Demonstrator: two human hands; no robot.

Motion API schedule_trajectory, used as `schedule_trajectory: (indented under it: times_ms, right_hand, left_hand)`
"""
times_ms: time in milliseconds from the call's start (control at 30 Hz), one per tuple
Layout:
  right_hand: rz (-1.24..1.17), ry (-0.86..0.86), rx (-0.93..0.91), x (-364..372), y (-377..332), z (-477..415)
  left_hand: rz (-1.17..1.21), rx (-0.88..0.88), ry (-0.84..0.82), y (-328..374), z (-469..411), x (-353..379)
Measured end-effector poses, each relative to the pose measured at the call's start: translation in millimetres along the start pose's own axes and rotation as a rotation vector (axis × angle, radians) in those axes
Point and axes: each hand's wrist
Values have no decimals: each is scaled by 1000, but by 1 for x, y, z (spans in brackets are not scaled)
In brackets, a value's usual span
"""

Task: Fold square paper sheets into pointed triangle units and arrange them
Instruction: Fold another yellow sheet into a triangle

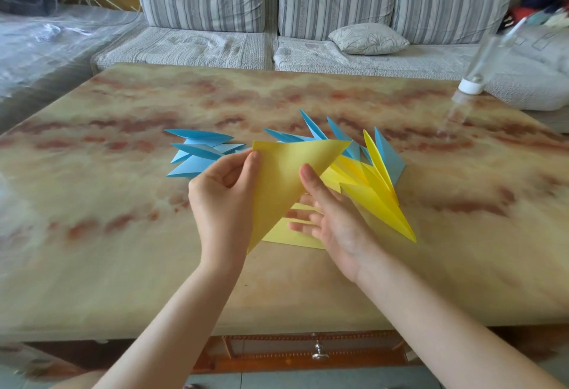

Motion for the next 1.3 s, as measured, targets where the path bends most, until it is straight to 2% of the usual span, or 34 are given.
schedule_trajectory:
  times_ms: [233, 333, 633, 767, 933, 1067, 1300]
  right_hand:
    - [-257, -21, 1, 5, 1, -2]
    - [-277, 32, -13, 3, -1, -4]
    - [-236, 47, -22, -2, -7, -3]
    - [-187, 59, -49, -6, -10, -4]
    - [-109, 63, -77, -9, -11, -6]
    - [-65, 14, -86, -9, -12, -3]
    - [-88, -63, -45, -8, -15, -2]
  left_hand:
    - [100, -63, -22, 1, 9, 7]
    - [164, -148, -57, -1, 10, 8]
    - [324, -357, -185, 2, 11, 5]
    - [304, -353, -298, 4, 5, 2]
    - [195, -256, -396, 5, -3, -5]
    - [191, -273, -504, 3, -6, -8]
    - [260, -296, -400, -3, -4, -6]
Point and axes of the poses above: each hand's wrist, its own z-axis away from the middle knuckle, its own x-axis out of the palm, y = z × x, and after that the axes turned 14 degrees about -z, right-handed
